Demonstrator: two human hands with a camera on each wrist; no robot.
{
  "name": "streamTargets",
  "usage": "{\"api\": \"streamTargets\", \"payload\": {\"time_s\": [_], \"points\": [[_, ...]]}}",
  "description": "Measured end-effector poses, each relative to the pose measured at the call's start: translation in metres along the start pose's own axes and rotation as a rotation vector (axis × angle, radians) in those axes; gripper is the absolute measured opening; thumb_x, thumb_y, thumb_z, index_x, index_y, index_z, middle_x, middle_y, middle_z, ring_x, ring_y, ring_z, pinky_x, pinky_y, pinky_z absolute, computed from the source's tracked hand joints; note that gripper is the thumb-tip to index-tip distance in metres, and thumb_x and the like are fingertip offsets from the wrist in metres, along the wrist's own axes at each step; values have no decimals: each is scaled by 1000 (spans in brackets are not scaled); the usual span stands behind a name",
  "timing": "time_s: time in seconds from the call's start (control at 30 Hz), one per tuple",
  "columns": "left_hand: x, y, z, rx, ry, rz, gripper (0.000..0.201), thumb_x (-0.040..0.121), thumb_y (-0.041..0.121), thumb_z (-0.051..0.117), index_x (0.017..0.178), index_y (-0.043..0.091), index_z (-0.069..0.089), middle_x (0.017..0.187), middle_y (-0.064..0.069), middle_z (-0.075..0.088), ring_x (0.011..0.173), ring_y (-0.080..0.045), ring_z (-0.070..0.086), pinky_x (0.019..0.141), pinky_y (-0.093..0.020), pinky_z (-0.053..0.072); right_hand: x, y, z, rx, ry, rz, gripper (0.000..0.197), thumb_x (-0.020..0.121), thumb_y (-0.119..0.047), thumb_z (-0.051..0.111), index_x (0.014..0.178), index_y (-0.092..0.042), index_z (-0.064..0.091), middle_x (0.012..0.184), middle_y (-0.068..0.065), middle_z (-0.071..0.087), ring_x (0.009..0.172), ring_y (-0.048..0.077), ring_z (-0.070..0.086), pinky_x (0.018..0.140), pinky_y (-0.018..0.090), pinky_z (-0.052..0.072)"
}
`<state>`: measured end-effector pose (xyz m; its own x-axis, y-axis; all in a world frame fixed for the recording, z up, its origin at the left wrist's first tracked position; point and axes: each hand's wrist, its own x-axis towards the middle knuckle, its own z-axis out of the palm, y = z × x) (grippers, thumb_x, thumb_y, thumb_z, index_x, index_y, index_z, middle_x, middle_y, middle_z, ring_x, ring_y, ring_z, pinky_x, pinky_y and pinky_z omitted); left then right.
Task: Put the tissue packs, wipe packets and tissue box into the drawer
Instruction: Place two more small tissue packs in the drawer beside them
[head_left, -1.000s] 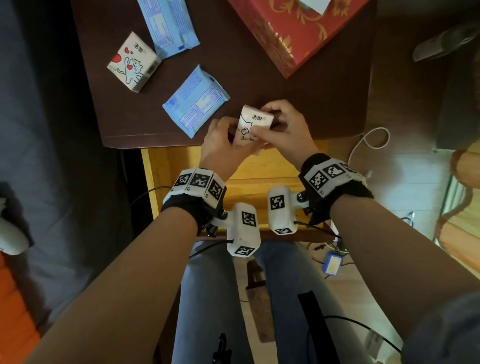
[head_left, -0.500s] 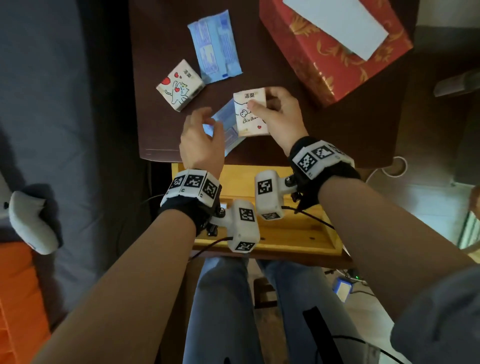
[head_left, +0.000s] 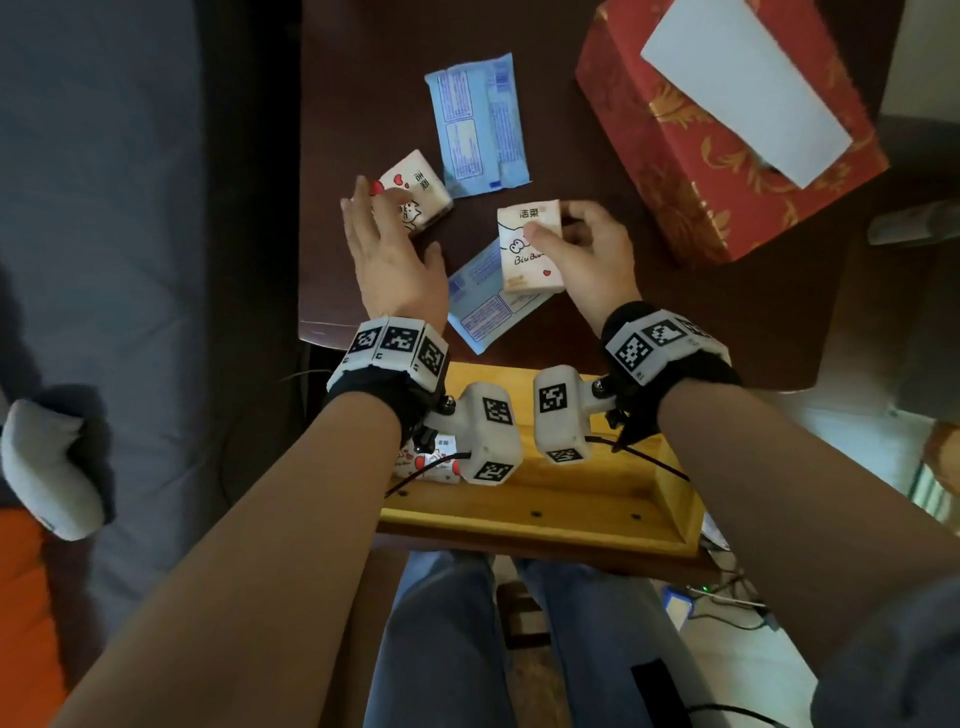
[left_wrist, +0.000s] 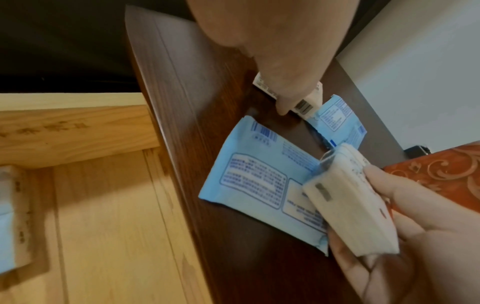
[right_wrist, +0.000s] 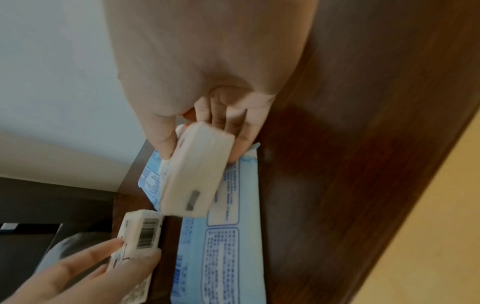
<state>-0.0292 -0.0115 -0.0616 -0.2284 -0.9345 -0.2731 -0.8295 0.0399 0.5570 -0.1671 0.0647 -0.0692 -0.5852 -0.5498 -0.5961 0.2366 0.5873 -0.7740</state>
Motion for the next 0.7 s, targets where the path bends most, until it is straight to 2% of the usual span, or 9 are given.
{"api": "streamTargets", "payload": {"time_s": [0.1,0.2,0.3,0.47,0.57,0.7], "points": [[-2,1,-1,-35,51,-7,43,77,4,62,117,5,46,134,-17,42,125,-34,40,99,-45,42,0,0,1,5,11,6,28,76,-21,73,100,-21,58,81,-5,63,81,17,68,76,32,59],[-5,2,-1,-99,93,-58,42,76,14,64,113,4,46,120,-16,49,110,-33,46,87,-41,40,-1,-1,2,18,19,-1,27,76,-21,73,98,-22,57,80,-6,63,77,13,67,74,31,59],[-15,2,-3,-205,147,-3,46,78,29,64,108,1,45,108,-14,53,102,-28,48,83,-36,40,-4,-2,3,32,29,5,29,77,-19,73,101,-19,58,79,-7,63,74,9,66,73,29,58],[-32,9,-7,-435,36,-58,52,75,37,69,110,9,44,95,-1,57,87,-18,60,69,-29,50,-14,-5,1,50,57,-3,36,73,-18,74,106,-11,62,83,2,66,76,13,67,71,26,56],[-43,11,-8,-493,-51,-80,48,75,41,67,108,13,47,90,6,58,81,-5,58,65,-16,48,-25,-3,-1,91,55,6,36,74,-16,73,107,-10,61,90,6,66,77,14,67,71,26,56],[-59,9,-10,-535,-178,-73,41,77,40,65,107,17,49,90,0,67,80,-10,67,64,-19,53,-44,2,-7,138,26,25,36,77,-15,72,110,-10,59,99,10,68,81,15,69,69,25,58]]}}
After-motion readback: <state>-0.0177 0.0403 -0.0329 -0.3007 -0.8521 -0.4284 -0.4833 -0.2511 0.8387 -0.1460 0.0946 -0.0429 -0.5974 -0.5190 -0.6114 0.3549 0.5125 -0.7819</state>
